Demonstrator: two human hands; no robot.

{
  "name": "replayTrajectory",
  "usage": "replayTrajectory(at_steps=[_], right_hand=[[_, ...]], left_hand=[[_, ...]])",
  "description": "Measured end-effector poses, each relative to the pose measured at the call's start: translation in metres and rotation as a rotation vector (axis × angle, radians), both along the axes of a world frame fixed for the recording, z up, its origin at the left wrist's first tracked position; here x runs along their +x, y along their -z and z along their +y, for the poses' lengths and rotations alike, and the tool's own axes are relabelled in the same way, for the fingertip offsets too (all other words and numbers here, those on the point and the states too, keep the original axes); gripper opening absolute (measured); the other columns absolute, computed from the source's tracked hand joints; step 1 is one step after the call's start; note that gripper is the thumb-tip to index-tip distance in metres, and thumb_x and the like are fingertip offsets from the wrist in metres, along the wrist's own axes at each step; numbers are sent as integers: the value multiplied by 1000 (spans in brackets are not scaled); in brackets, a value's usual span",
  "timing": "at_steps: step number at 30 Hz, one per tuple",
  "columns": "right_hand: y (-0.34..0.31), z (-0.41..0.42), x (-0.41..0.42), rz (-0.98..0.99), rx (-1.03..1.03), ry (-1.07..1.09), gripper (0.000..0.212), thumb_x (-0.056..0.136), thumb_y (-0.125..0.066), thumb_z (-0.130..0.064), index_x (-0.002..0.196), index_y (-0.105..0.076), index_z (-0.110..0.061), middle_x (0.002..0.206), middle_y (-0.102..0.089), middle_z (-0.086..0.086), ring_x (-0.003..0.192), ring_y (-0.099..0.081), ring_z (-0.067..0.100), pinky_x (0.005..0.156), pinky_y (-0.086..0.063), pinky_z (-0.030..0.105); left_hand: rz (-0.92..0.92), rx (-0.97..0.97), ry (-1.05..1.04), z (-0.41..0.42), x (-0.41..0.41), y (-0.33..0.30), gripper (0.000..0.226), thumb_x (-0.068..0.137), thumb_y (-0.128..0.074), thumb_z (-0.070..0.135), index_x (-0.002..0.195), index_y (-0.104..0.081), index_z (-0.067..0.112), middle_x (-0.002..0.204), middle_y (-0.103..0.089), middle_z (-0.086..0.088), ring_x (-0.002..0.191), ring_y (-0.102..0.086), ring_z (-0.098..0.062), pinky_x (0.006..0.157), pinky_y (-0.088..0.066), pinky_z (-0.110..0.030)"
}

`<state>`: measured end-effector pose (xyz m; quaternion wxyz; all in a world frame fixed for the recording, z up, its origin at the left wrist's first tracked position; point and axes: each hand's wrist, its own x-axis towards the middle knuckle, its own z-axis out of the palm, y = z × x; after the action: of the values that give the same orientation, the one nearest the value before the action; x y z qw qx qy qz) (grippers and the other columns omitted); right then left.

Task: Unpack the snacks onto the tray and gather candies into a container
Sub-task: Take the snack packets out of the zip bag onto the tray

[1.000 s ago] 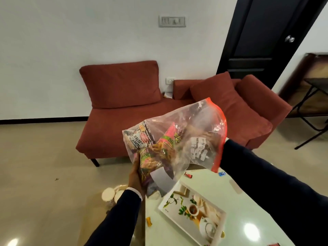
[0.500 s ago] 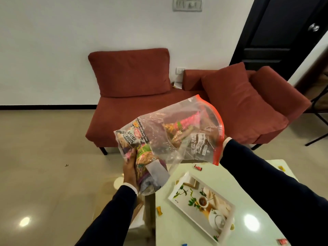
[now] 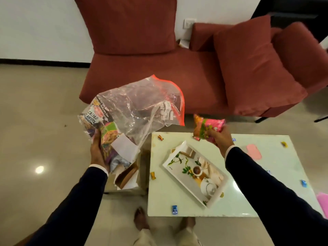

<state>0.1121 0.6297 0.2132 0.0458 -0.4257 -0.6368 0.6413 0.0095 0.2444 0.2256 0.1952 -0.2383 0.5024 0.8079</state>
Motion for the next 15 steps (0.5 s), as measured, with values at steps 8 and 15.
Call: replayTrajectory(at_steps=[8, 15], right_hand=[[154, 12, -10, -494, 396, -851, 52, 80, -81, -21, 124, -54, -15, 111, -68, 10, 101, -66, 33, 91, -54, 42], [264, -18, -44, -460, 580, -1361, 28, 87, -69, -19, 115, -69, -17, 119, -65, 12, 113, -62, 31, 100, -48, 41]], left_hand=[[-47, -119, -52, 22, 40, 64, 79, 84, -57, 78, 132, -68, 17, 117, -72, -12, 108, -70, -33, 90, -60, -50], [-93, -89, -145, 23, 61, 162, 73, 92, -51, 71, 145, -57, 21, 138, -65, -11, 124, -64, -32, 102, -53, -52]])
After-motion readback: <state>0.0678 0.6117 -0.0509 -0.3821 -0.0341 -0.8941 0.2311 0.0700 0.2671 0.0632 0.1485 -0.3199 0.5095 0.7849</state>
